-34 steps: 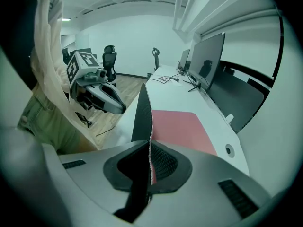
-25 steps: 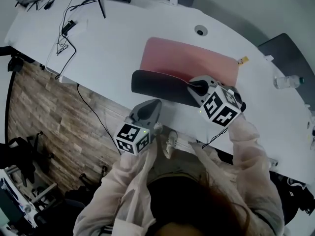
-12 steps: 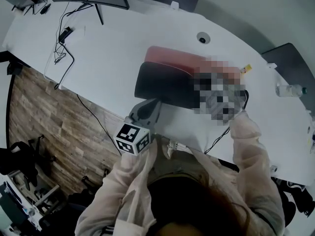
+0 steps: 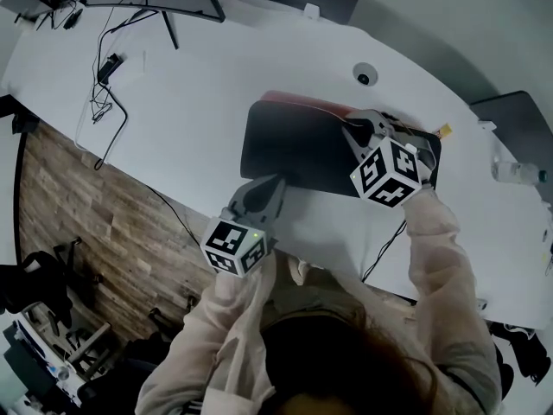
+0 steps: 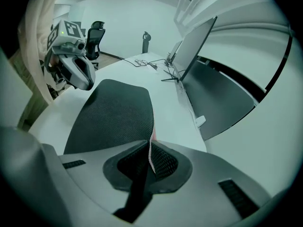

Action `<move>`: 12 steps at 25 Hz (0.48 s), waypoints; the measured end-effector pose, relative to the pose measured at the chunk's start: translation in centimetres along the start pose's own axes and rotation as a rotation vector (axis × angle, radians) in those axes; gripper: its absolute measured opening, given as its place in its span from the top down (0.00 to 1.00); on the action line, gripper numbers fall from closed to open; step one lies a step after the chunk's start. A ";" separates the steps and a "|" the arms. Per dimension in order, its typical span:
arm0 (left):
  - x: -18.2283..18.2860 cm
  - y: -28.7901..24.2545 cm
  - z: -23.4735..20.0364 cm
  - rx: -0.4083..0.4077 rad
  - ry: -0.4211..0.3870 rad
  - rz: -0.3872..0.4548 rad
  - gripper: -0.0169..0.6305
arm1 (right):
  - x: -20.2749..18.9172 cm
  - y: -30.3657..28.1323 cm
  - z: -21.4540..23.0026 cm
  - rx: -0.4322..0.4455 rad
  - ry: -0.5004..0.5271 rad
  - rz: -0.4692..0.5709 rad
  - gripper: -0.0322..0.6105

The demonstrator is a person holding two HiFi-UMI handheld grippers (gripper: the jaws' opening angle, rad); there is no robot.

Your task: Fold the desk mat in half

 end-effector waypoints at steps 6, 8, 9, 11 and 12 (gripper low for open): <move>0.7 -0.7 -1.1 0.009 0.018 -0.007 0.93 | -1.0 -3.2 2.0 0.007 -0.066 -0.039 0.89; 0.7 -0.8 -1.4 0.011 0.023 -0.010 0.93 | -1.6 -4.3 2.1 0.014 -0.077 -0.066 0.89; 0.7 -0.8 -1.6 0.012 0.025 -0.011 0.93 | -1.9 -4.8 2.1 0.016 -0.076 -0.081 0.88; 0.6 -0.9 -1.9 0.015 0.028 -0.015 0.93 | -2.4 -5.7 1.9 0.011 -0.067 -0.112 0.85; 0.5 -0.9 -2.0 0.016 0.029 -0.017 0.93 | -2.5 -6.1 1.8 0.000 -0.058 -0.125 0.84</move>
Point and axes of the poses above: the fingertips, and each gripper's own axes: y backward along the fingers, z to its right, x out of its top, the point moved 6 cm from there along y, backward along the fingers, and after that the axes turned 7 degrees about -z, right-handed, at the moved point
